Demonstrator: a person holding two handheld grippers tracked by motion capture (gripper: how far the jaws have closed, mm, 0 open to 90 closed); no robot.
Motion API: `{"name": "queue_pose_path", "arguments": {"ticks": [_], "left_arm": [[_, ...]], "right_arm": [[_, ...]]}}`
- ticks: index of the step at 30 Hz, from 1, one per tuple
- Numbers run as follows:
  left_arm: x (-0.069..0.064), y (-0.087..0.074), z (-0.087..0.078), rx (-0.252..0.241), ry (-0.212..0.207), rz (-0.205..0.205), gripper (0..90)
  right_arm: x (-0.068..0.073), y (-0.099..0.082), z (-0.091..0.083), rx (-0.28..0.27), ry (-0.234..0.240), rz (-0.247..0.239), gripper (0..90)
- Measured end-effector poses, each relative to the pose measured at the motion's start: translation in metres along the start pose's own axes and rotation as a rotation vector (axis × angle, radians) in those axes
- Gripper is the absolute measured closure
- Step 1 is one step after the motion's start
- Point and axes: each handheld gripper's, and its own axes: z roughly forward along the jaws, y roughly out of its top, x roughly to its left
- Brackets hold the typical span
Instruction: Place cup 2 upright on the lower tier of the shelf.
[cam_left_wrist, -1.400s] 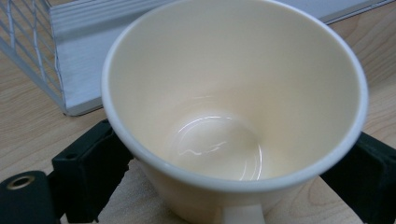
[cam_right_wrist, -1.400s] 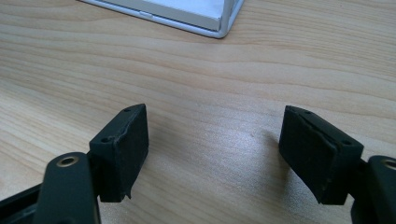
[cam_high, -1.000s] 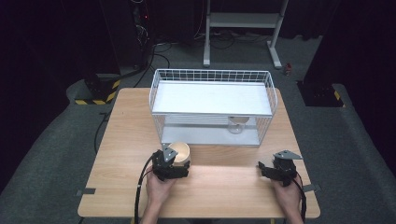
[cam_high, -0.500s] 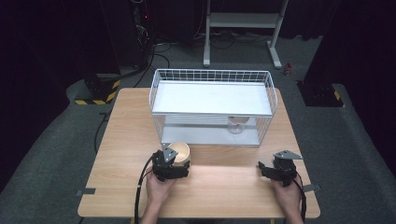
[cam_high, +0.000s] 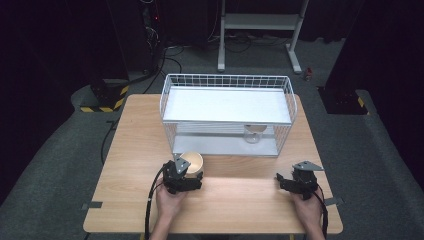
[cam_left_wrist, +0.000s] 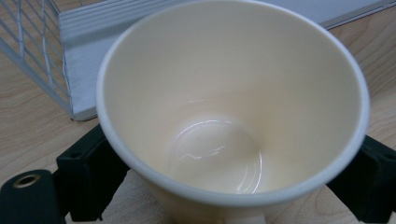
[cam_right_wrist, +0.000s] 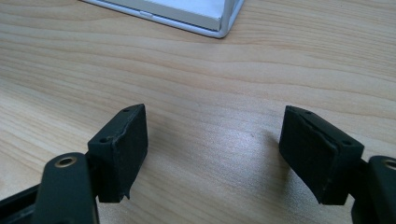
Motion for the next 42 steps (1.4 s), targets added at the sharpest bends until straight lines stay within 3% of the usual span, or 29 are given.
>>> {"name": "queue_pose_path", "arguments": {"ticks": [2, 17, 26, 42], "left_arm": [[0.001, 0.001, -0.001, -0.003, -0.005, -0.012, 9.4], [0.002, 0.024, 0.002, -0.02, -0.017, 0.002, 9.5], [0.005, 0.039, 0.009, -0.023, -0.03, -0.024, 9.5], [0.006, 0.052, 0.033, -0.002, 0.01, -0.022, 9.5]], "right_arm": [[0.0, 0.0, 0.0, 0.0, 0.0, 0.0, 24.1], [0.0, 0.0, 0.0, 0.0, 0.0, 0.0, 24.0], [0.0, 0.0, 0.0, 0.0, 0.001, 0.0, 23.9], [0.0, 0.0, 0.0, 0.0, 0.001, 0.0, 23.9]]}}
